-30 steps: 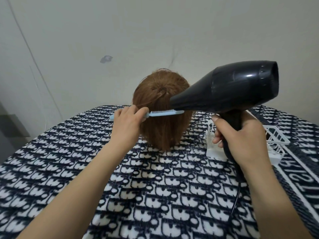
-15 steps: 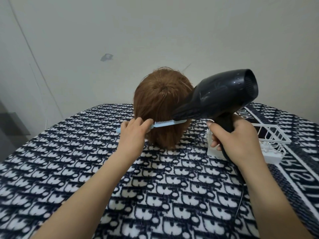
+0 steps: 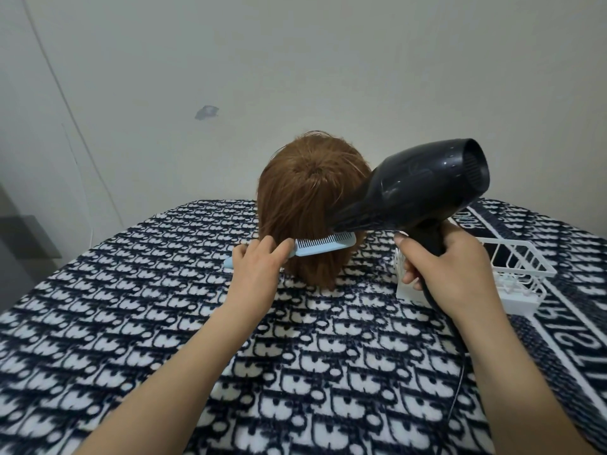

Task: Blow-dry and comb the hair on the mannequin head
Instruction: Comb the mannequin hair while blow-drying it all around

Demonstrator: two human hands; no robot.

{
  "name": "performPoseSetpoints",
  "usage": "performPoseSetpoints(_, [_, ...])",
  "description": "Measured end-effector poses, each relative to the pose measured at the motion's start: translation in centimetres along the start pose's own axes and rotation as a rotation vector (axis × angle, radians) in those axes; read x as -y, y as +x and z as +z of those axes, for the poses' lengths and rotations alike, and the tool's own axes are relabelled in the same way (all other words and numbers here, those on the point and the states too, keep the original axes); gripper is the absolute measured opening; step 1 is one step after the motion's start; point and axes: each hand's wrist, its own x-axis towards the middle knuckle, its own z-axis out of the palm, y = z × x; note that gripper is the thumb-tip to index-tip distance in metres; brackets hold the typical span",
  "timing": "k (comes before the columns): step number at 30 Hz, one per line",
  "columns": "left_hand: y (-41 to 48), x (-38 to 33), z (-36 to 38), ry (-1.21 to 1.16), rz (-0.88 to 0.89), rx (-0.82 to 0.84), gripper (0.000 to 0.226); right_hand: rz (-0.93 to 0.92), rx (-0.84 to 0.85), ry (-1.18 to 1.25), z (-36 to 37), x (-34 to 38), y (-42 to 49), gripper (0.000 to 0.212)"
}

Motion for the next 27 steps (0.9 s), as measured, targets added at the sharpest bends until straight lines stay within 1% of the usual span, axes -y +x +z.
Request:
performPoseSetpoints(5, [-0.6,0.0,-0.1,0.017,0.032,-0.107,0.069,-0.002,0.013,0.012,0.1,0.0,-0.1,0.013])
performPoseSetpoints(8, [-1.0,-0.2,0.3,0.065,0.05,-0.078,0.065,-0.005,0.015,0.01,0.1,0.0,-0.1,0.014])
performPoseSetpoints(11, [-1.1,-0.3,1.2,0.03,-0.011,-0.055,0.058,0.001,0.022,0.024,0.1,0.1,-0.1,0.014])
performPoseSetpoints(14, [-0.4,-0.2,1.5,-0.028,-0.075,-0.105,0.066,0.001,0.019,0.028,0.1,0.1,-0.1,0.012])
performPoseSetpoints(16, [0.2,-0.2,1.6,-0.024,-0.079,-0.064,0.067,0.002,0.019,0.025,0.0,0.1,-0.1,0.012])
performPoseSetpoints(18, [0.4,-0.2,2.1,-0.015,-0.094,0.034,0.065,0.003,0.026,0.02,0.0,0.1,-0.1,0.011])
performPoseSetpoints(21, [0.3,0.0,3.1,-0.045,-0.124,0.131,0.056,0.011,0.032,0.011,0.1,0.0,-0.1,0.011])
performPoseSetpoints(24, [0.1,0.1,3.5,-0.057,-0.1,0.165,0.051,0.01,0.035,0.005,0.2,-0.1,-0.1,0.012])
performPoseSetpoints(27, [-0.1,0.2,3.4,-0.054,-0.058,0.17,0.053,0.011,0.046,-0.006,0.3,-0.2,-0.1,0.011])
